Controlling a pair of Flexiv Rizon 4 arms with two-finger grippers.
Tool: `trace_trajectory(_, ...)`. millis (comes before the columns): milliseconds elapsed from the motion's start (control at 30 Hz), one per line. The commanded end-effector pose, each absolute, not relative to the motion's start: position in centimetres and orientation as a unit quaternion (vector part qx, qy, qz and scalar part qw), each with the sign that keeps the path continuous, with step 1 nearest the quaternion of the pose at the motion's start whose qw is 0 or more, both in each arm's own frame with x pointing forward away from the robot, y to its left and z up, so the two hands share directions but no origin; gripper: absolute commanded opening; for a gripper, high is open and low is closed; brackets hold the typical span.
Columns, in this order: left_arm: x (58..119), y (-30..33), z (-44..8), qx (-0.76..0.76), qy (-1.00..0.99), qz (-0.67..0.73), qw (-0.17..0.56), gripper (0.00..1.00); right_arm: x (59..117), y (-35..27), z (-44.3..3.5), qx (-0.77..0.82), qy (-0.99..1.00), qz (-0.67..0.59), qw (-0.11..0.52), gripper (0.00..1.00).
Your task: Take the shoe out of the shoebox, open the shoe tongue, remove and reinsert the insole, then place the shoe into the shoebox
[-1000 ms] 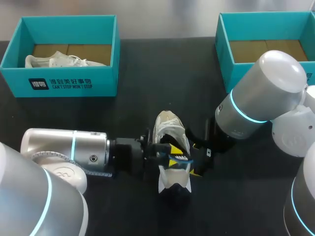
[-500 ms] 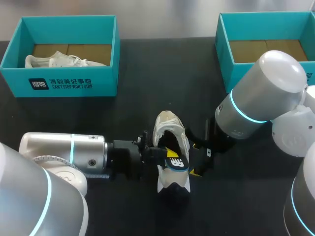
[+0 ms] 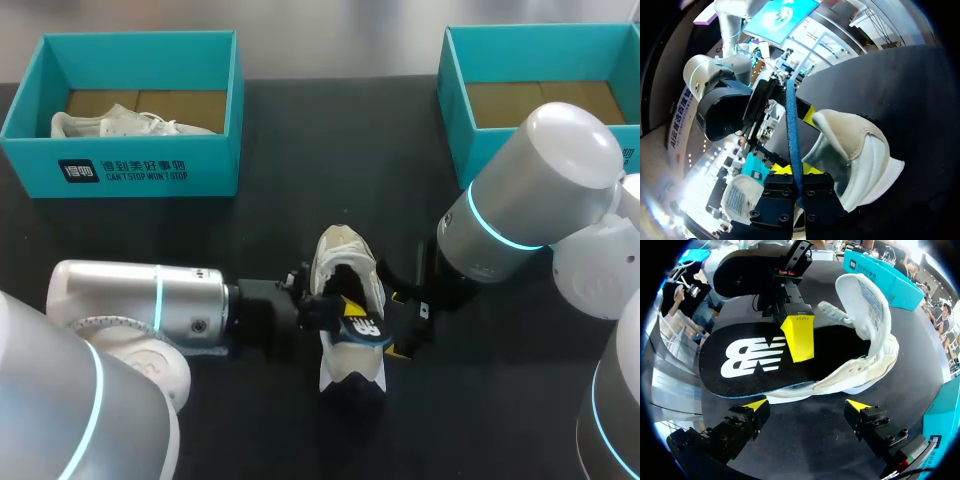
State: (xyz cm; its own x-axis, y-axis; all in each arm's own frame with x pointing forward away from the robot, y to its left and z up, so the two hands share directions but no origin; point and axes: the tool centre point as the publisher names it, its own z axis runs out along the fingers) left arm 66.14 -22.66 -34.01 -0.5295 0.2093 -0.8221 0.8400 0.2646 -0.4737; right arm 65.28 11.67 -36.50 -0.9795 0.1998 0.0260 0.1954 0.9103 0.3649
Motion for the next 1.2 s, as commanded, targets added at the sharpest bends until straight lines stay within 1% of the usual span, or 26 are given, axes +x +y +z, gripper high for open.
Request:
trace_trajectory(33,65.8,-22.3,-33.6,0.346,0.717,-0.514,0.320,0.00,65.2,11.8,-36.6,0.102,0.977,0.186,0.008,1.00)
trace_trajectory(333,65.0,-22.5,-32.5,0.364,0.703,-0.516,0.328,0.00,65.2,11.8,-36.6,0.102,0.977,0.186,0.008,1.00)
trace_trajectory(633,66.0,-22.2,-34.0,0.383,0.699,-0.492,0.350,0.00,65.2,11.8,-36.6,0.102,0.977,0.186,0.008,1.00)
trace_trajectory(767,66.2,-22.3,-33.6,0.379,0.689,-0.499,0.363,0.00,65.2,11.8,-36.6,0.102,0.977,0.186,0.008,1.00)
trace_trajectory(1000,65.8,-22.6,-32.9,0.371,0.686,-0.519,0.350,0.00,65.2,11.8,-36.6,0.102,0.977,0.186,0.008,1.00)
trace_trajectory(1033,65.7,-22.6,-32.9,0.369,0.686,-0.522,0.348,0.03,65.2,11.8,-36.6,0.102,0.977,0.186,0.008,1.00)
trace_trajectory(1100,65.5,-22.6,-32.8,0.370,0.688,-0.522,0.343,0.30,65.2,11.8,-36.6,0.102,0.977,0.186,0.008,1.00)
trace_trajectory(1133,65.4,-22.7,-32.8,0.369,0.688,-0.524,0.340,0.40,65.2,11.8,-36.6,0.102,0.977,0.186,0.008,1.00)
trace_trajectory(1167,65.4,-22.7,-32.7,0.368,0.689,-0.525,0.338,0.45,65.2,11.8,-36.6,0.102,0.977,0.186,0.008,1.00)
trace_trajectory(1200,65.3,-22.7,-32.6,0.368,0.690,-0.524,0.338,0.46,65.2,11.8,-36.6,0.102,0.977,0.186,0.008,1.00)
